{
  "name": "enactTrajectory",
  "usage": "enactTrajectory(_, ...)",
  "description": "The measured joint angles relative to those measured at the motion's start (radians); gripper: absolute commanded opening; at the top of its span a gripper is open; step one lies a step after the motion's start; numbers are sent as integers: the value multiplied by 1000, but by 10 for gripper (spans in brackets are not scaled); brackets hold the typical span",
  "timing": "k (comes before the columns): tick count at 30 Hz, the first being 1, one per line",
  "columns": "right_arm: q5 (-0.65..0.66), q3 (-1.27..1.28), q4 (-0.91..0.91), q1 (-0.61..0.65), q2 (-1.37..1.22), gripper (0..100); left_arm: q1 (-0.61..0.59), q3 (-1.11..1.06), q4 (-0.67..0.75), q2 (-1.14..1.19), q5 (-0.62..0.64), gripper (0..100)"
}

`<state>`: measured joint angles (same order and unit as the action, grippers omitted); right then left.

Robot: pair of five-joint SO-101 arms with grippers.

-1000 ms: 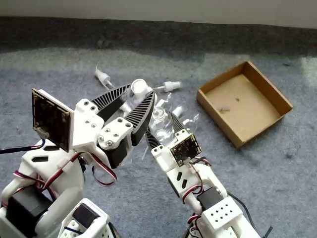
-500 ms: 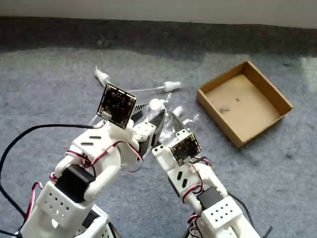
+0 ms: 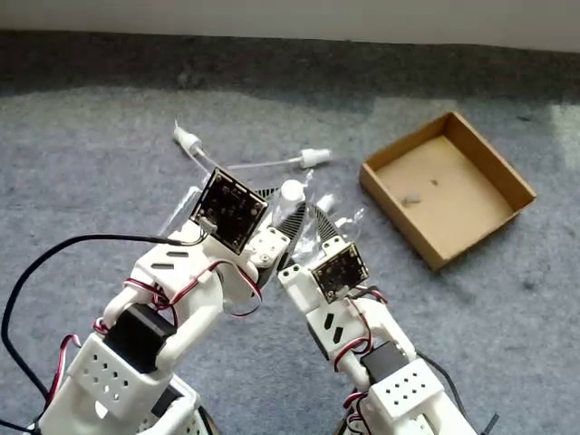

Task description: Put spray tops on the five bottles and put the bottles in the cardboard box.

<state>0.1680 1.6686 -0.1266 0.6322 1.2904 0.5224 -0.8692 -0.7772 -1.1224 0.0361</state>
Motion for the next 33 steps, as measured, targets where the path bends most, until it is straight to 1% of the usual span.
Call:
enactTrajectory(11, 0, 0, 2, 0, -2, 124, 2, -63, 11, -3, -2, 72)
enactTrajectory(16, 0, 0, 2, 3, 0, 124, 0, -66, 5, -3, -6, 183)
enactTrajectory(19, 0, 0, 2, 0, 0, 124, 0, -72, -12, 15, -9, 204)
enactTrajectory(23, 0, 0, 0, 2, 0, 124, 0, -58, -106, 14, -8, 207)
enactTrajectory(29, 5, 0, 0, 3, 0, 124, 3, 75, -305, 14, -8, 207)
enactTrajectory(33, 5, 0, 0, 3, 0, 124, 0, 153, -410, 14, -8, 204)
